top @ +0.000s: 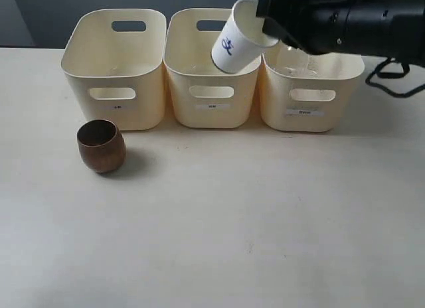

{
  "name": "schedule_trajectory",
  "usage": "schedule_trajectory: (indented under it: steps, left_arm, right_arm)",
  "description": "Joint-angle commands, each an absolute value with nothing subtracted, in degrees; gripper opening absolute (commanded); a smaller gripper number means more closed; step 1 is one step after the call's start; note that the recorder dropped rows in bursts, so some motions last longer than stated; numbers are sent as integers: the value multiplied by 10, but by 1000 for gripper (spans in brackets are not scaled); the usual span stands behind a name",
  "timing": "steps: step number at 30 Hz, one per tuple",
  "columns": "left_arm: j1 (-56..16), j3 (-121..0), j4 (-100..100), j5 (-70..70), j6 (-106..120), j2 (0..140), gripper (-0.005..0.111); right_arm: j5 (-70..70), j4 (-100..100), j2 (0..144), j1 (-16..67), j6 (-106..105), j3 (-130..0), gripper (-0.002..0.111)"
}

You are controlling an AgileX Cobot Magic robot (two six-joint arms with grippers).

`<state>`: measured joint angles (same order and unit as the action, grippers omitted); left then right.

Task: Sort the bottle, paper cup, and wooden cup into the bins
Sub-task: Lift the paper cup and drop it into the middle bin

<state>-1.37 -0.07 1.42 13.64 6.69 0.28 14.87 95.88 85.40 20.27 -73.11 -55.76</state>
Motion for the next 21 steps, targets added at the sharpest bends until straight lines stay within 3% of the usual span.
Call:
schedule_trajectory:
  steps: [1,21]
  left_arm:
    - [-12,0,14,137,66,0,0]
    - [-12,0,14,137,66,0,0]
  right_arm:
    - [125,958,867,201,-734,-608,-1]
    - [80,941,1066,208,-736,-783,-1]
